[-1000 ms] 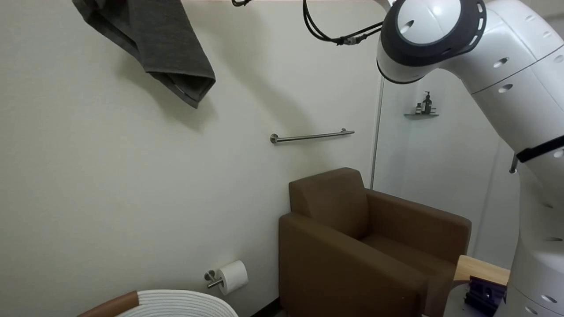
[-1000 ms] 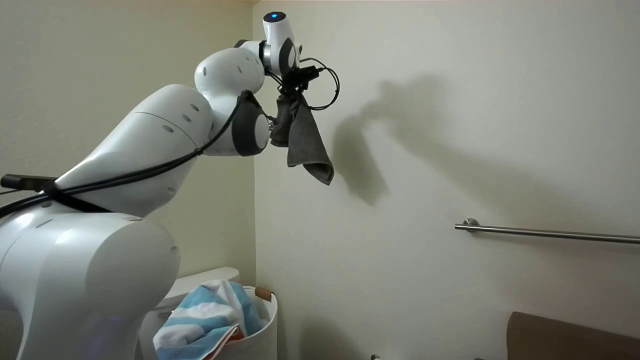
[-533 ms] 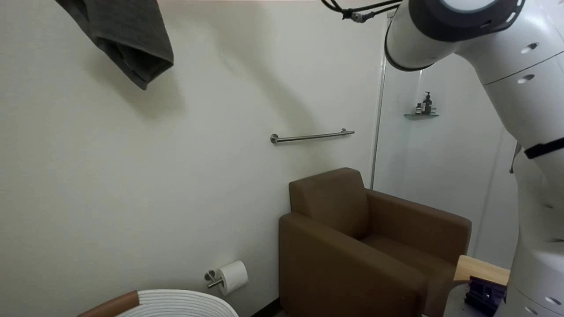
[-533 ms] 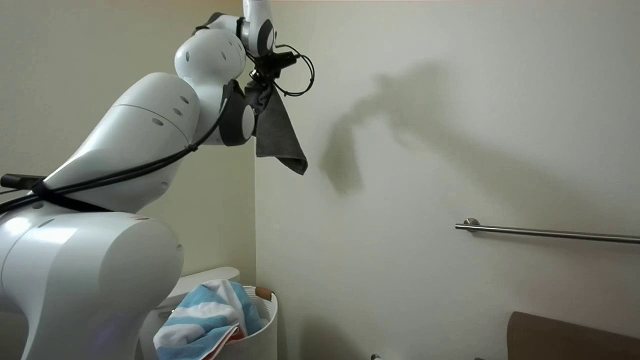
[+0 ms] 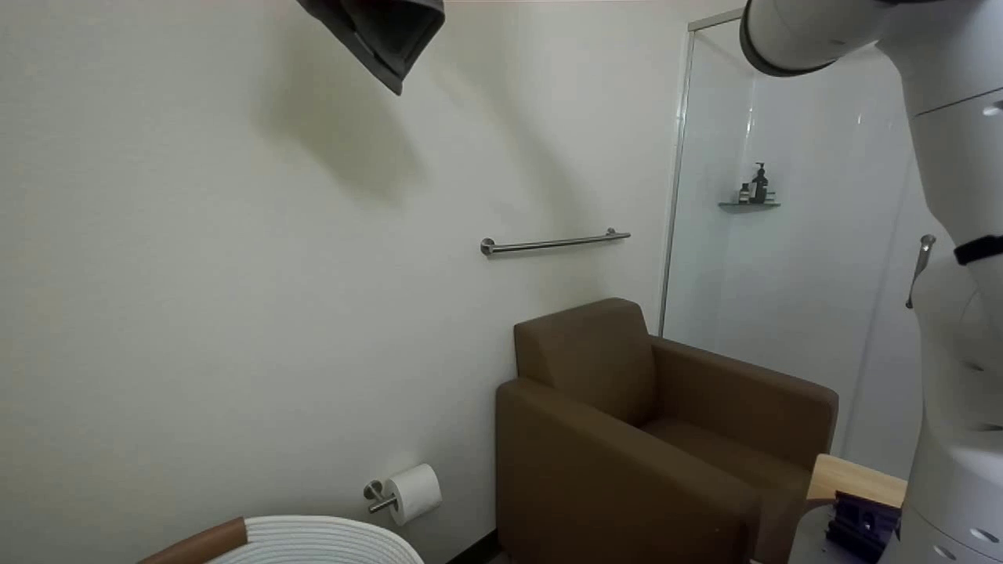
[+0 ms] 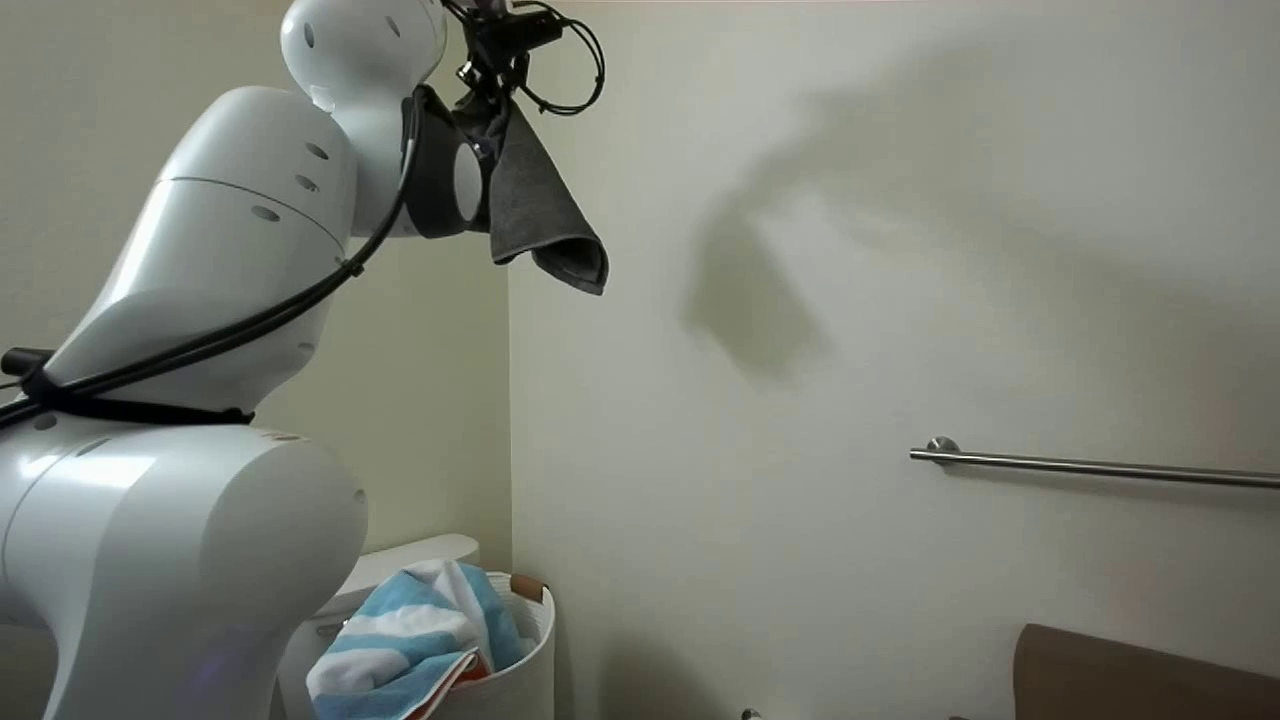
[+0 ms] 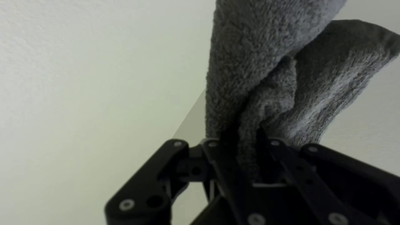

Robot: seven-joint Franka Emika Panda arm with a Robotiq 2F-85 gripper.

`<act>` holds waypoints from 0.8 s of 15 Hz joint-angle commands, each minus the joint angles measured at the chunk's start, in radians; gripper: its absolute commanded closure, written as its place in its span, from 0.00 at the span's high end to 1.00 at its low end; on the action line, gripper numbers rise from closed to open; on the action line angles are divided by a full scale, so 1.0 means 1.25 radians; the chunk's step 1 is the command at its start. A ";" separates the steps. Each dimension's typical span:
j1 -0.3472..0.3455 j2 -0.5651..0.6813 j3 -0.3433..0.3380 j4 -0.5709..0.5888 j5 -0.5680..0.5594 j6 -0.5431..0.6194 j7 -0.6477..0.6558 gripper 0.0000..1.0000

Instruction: Put the towels in the laundry hamper

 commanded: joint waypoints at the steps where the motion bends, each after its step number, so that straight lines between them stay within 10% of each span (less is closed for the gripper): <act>1: 0.004 -0.006 -0.008 0.000 0.004 -0.005 0.001 0.11; 12: 0.027 -0.026 0.052 -0.011 0.091 -0.028 0.029 0.05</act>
